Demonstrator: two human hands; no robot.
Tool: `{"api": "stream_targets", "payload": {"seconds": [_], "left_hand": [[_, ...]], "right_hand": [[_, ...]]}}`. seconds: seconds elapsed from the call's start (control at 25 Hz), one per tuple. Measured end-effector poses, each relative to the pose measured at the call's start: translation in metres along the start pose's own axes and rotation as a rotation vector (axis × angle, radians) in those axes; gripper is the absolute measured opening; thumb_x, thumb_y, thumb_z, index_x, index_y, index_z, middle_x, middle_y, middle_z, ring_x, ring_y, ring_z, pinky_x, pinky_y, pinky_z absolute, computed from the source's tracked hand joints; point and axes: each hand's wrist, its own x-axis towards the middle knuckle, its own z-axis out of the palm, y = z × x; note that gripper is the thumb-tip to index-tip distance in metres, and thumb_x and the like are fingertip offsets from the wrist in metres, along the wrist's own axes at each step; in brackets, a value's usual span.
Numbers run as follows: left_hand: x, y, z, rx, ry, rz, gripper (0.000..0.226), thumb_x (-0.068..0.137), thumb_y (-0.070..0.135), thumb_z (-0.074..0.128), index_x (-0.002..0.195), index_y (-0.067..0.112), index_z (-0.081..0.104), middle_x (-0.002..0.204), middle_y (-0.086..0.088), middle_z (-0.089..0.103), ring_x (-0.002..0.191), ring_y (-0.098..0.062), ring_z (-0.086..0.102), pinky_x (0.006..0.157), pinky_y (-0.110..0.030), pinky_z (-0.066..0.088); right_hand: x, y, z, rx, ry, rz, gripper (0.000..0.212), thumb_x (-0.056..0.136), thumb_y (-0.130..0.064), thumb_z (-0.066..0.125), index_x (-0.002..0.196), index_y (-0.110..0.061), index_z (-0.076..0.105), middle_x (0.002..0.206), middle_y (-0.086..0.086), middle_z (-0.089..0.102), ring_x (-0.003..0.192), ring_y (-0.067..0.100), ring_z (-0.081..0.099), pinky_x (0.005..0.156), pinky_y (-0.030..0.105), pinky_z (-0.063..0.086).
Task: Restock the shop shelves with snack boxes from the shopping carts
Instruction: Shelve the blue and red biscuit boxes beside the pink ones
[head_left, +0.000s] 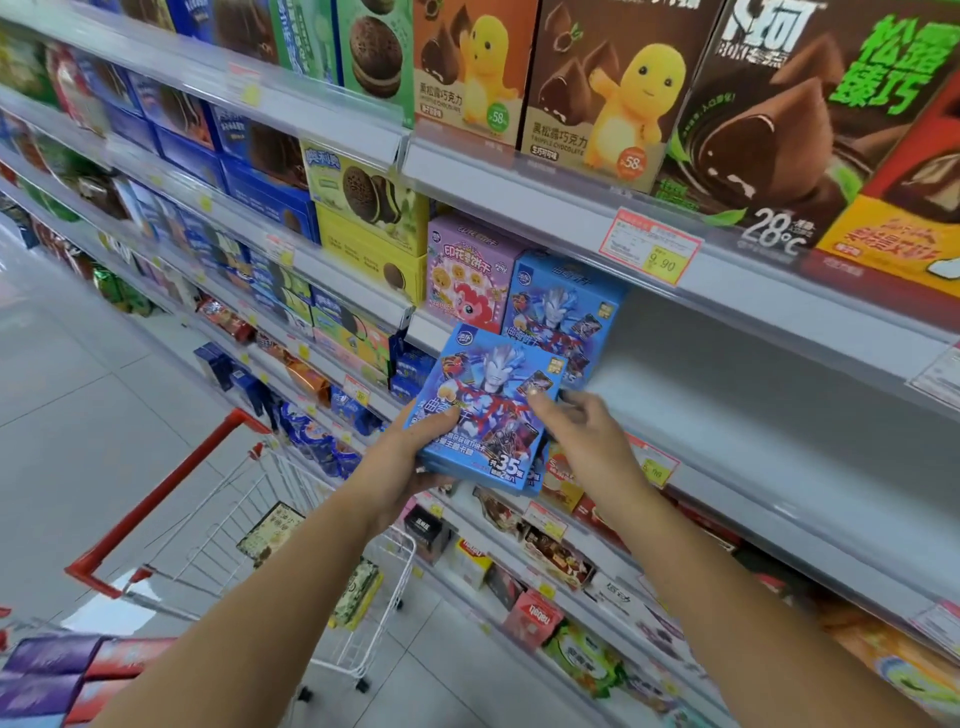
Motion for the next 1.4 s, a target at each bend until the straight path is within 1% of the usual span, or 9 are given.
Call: {"api": "stream_targets", "payload": {"seconds": [0.08,0.24,0.32,0.44,0.64,0.8,1.04,1.24,1.4], "left_hand": [[-0.003,-0.003,0.008,0.016,-0.025,0.008,0.066,0.077,0.042,0.076,0.136,0.024,0.053,0.116,-0.002,0.073,0.108,-0.03,0.068,0.096,-0.05,0.053],[-0.007,-0.006,0.019,-0.043,-0.147,-0.053,0.061,0.086,0.059,0.058,0.14,0.033,0.05,0.13,0.0,0.066,0.116,-0.026,0.064,0.094,-0.045,0.055],[-0.007,-0.005,0.026,-0.071,-0.141,-0.113,0.05,0.094,0.061,0.044,0.131,0.031,0.06,0.122,0.0,0.07,0.111,-0.025,0.068,0.089,-0.044,0.057],[-0.003,-0.01,0.035,-0.021,-0.074,-0.146,0.036,0.098,0.041,0.053,0.123,0.018,0.064,0.107,-0.001,0.076,0.095,-0.022,0.072,0.081,-0.039,0.059],[-0.001,-0.01,0.03,0.035,-0.015,-0.089,0.019,0.095,0.034,0.06,0.106,0.02,0.065,0.098,-0.002,0.076,0.093,-0.024,0.069,0.094,-0.046,0.052],[-0.001,-0.006,0.033,0.035,-0.01,-0.059,0.021,0.096,0.033,0.059,0.107,0.016,0.064,0.095,-0.004,0.075,0.097,-0.029,0.065,0.102,-0.053,0.044],[-0.002,-0.002,0.035,0.031,-0.009,-0.001,0.028,0.095,0.034,0.06,0.117,0.016,0.063,0.112,-0.009,0.073,0.096,-0.024,0.071,0.085,-0.041,0.058],[0.001,-0.001,0.034,-0.014,-0.016,0.067,0.023,0.096,0.031,0.059,0.113,0.017,0.064,0.096,0.001,0.077,0.079,-0.015,0.074,0.06,-0.026,0.057],[-0.003,0.002,0.029,-0.028,0.005,0.08,0.022,0.095,0.03,0.059,0.112,0.017,0.064,0.092,0.004,0.077,0.079,-0.014,0.074,0.063,-0.028,0.059]], "right_hand": [[-0.004,0.006,0.002,0.118,-0.049,0.053,0.023,0.084,-0.037,0.072,0.094,-0.028,0.054,0.092,-0.014,0.068,0.074,0.0,0.069,0.068,0.026,0.056],[-0.004,0.022,-0.013,0.165,-0.025,0.131,0.023,0.084,-0.029,0.075,0.102,-0.019,0.065,0.095,-0.005,0.075,0.084,0.015,0.073,0.081,0.044,0.059],[-0.006,0.029,-0.022,0.214,-0.051,0.194,0.024,0.085,-0.025,0.074,0.106,-0.016,0.066,0.097,0.0,0.076,0.086,0.019,0.073,0.081,0.044,0.059],[-0.01,0.033,-0.042,0.392,-0.059,0.26,0.021,0.086,-0.01,0.069,0.106,-0.011,0.065,0.093,0.009,0.076,0.075,0.021,0.073,0.068,0.039,0.061],[-0.001,0.039,-0.104,0.657,0.414,0.199,0.008,0.086,-0.014,0.065,0.094,-0.012,0.063,0.068,0.002,0.073,0.055,0.017,0.07,0.053,0.03,0.058],[0.028,0.036,-0.134,0.633,0.631,-0.024,0.037,0.084,-0.014,0.071,0.115,-0.014,0.051,0.1,0.008,0.069,0.076,0.021,0.071,0.071,0.041,0.058],[0.073,0.028,-0.131,0.198,0.39,-0.097,0.044,0.086,-0.007,0.069,0.123,-0.015,0.047,0.104,-0.001,0.063,0.085,0.014,0.062,0.067,0.022,0.051],[0.119,0.011,-0.115,-0.127,0.284,-0.104,0.03,0.079,-0.022,0.078,0.096,-0.024,0.054,0.111,0.011,0.068,0.098,0.027,0.067,0.09,0.046,0.054],[0.13,-0.008,-0.088,-0.011,0.092,-0.094,0.031,0.087,0.007,0.062,0.096,-0.019,0.05,0.098,0.007,0.065,0.085,0.023,0.065,0.082,0.042,0.056]]}}
